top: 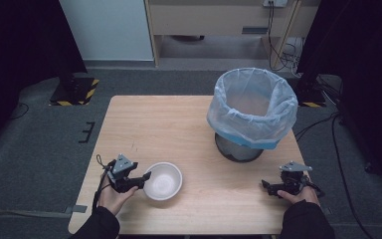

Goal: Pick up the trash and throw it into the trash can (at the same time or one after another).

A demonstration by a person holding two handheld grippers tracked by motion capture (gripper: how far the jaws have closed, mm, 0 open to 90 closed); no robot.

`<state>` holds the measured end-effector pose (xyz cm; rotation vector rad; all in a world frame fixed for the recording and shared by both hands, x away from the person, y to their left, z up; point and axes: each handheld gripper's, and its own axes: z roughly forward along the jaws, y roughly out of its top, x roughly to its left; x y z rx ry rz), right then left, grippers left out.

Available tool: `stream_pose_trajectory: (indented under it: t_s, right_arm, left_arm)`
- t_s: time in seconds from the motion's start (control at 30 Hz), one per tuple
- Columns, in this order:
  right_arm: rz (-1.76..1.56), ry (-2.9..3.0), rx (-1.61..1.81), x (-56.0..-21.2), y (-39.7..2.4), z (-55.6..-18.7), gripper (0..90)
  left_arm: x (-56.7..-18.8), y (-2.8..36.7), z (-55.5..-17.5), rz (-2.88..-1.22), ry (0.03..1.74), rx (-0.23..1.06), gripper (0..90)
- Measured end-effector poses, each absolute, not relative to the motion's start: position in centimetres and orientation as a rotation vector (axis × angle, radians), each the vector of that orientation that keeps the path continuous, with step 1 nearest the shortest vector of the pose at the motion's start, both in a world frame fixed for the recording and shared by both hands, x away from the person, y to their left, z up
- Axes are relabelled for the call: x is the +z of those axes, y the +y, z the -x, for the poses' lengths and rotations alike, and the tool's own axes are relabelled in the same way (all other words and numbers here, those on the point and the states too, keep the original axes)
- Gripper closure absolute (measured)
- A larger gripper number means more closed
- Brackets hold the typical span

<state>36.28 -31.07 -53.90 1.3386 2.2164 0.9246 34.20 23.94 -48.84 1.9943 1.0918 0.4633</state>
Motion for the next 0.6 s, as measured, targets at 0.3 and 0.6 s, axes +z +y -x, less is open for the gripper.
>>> stream_pose_trajectory:
  t_s: [0.3, 0.6]
  right_arm:
    - [-1.337, 2.218, 0.923, -53.9, -31.1, -36.3, 0.6]
    - [-1.337, 2.218, 0.923, -53.9, -31.1, -36.3, 0.7]
  left_arm:
    - [-50.2, 23.7, -35.1, -2.007, 1.172, 0.308, 47.9]
    - [-50.7, 22.6, -35.3, -2.086, 1.187, 0.276, 65.8]
